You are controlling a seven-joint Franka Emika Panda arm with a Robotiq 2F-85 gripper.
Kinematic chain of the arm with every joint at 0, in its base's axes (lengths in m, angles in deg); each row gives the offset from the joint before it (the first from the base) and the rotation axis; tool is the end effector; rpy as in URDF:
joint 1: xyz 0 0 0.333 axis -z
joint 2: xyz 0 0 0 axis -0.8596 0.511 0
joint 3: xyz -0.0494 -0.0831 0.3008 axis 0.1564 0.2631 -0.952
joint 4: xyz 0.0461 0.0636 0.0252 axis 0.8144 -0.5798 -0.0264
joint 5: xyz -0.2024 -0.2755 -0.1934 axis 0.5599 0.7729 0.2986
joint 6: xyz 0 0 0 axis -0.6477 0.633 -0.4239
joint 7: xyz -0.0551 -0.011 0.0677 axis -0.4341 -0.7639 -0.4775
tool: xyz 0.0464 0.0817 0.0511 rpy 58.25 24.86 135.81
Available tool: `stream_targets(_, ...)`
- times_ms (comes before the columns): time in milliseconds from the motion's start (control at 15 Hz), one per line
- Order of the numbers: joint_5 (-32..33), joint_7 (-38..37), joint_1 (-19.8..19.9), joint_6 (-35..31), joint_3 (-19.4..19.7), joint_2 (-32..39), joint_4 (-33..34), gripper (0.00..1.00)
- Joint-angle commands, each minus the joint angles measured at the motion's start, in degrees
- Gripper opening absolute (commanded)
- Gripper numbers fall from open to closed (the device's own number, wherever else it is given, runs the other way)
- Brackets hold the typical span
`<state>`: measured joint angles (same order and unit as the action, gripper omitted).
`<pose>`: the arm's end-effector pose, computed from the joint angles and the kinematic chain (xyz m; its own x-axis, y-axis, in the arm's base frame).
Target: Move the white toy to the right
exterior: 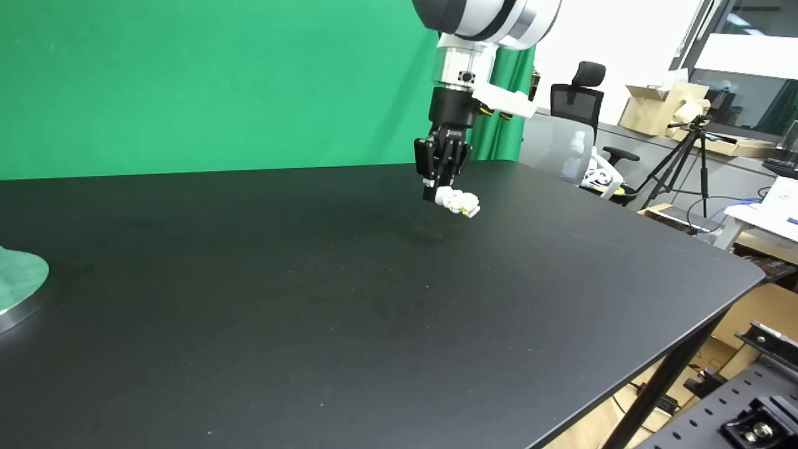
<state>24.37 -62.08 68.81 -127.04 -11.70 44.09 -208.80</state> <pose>0.5760 -0.0279 0.1968 0.9283 0.3685 -0.0500 0.3603 -0.9244 -0.1249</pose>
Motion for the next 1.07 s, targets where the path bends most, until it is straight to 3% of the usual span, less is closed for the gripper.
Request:
stream_targets(0, -1.7, 2.1, 1.7, 6.5, 0.7, 2.8, 6.9, 0.08)
stream_targets(400, -1.3, 2.1, 1.5, 10.9, 1.7, 7.5, 14.1, 0.08)
stream_targets(1000, 7.7, -5.6, -2.9, 1.0, 6.5, 11.4, 14.4, 0.08)
